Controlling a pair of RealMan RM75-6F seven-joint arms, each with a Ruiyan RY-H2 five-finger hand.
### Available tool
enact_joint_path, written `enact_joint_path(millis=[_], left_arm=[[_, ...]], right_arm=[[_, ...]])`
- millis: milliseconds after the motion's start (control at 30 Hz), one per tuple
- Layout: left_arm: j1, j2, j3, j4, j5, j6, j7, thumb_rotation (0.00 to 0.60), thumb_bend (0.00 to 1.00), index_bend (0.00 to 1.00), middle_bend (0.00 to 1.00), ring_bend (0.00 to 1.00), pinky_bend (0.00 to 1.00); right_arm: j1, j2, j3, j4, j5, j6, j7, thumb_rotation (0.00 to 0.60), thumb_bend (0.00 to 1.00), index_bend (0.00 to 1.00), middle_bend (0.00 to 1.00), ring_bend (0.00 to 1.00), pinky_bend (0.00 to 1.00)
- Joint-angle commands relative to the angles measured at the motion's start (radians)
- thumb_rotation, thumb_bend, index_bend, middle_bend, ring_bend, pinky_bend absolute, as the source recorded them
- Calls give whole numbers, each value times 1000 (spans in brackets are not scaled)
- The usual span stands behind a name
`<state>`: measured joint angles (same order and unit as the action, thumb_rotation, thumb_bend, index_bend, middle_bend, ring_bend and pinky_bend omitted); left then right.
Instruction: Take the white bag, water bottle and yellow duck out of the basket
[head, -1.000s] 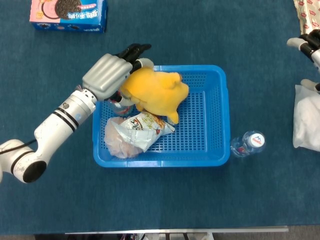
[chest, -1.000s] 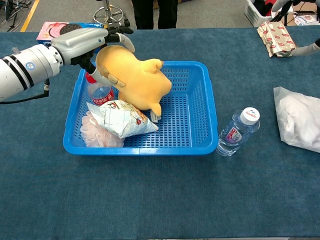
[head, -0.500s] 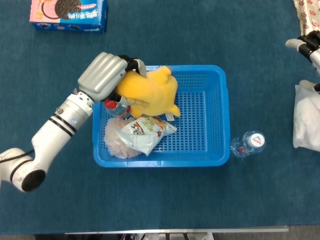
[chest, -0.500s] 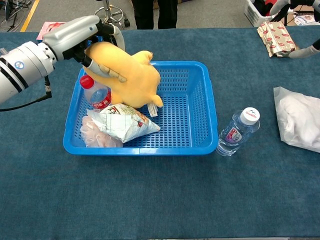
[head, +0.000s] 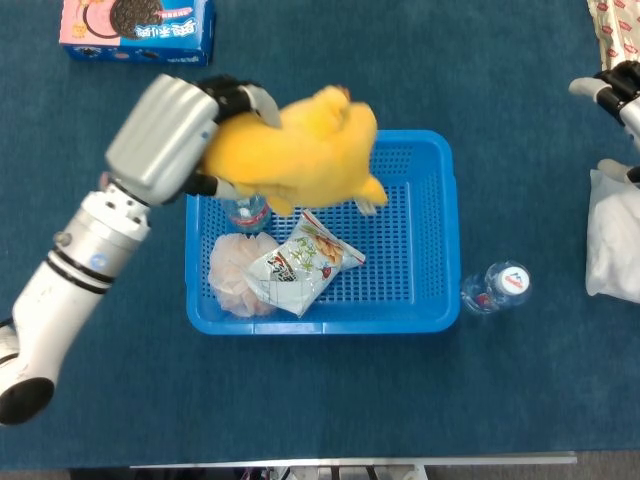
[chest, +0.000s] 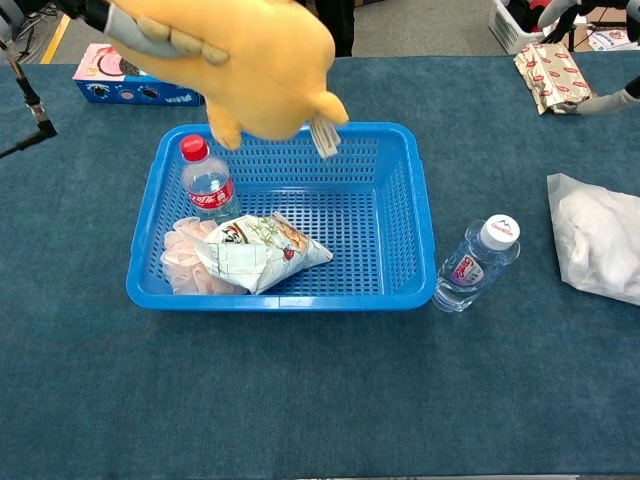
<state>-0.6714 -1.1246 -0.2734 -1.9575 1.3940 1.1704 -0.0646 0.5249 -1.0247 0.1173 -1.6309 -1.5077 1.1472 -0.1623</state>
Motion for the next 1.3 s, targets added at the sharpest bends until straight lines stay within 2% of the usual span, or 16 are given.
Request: enact_joint_path(millis=[33,167,333,533,733,900,1033,1133,1233,1300], left_arm=[[22,27,-34,-26,-26,58,76,600,169,574,520,482,745],[37,41,-49,-31,-75,107,211,600,169,573,519,482,745],[54,27,-25,6,-127,145,386,600,169,574,519,483,745],[69,-52,12,160,-148,233,643,600,169,565,517,479,745],[101,-114,35,281,-179,299,774,600,169,559,517,476,745],[137,-114,48,295,-296,266,817,600,170,557,518,475,745],[159,-71,56,217,-460,175,835,600,169,541,507,469,743],[149,-8,61,128,-633,95,905,600,169,467,381,362,689],[119,30,70,74,-752,79,991,600,161,237,69,126,531],[109,36,70,54,-781,84,1004,600,122,127,8,42,468]], right_arm=[[-2,1,-1,-1,-1,2,1,600,0,279,380,282,533],[-5,4,-2,-3,-2,4,0,600,0,279,380,282,533],[-6,1,-3,-1,0,2,3,600,0,279,380,282,533],[-8,-7,-8,3,-2,-3,3,600,0,279,380,282,533],[-13,-10,-11,9,4,-5,9,600,0,279,380,283,533],[-16,-15,-15,15,8,-10,12,600,0,279,380,282,533],[-15,-21,-17,20,9,-14,14,600,0,279,380,282,533],[-13,-27,-17,24,10,-19,16,600,0,279,380,282,533],[-11,-32,-17,27,10,-22,17,600,0,279,380,282,533],[-11,-33,-17,28,10,-23,18,600,0,279,380,282,533]])
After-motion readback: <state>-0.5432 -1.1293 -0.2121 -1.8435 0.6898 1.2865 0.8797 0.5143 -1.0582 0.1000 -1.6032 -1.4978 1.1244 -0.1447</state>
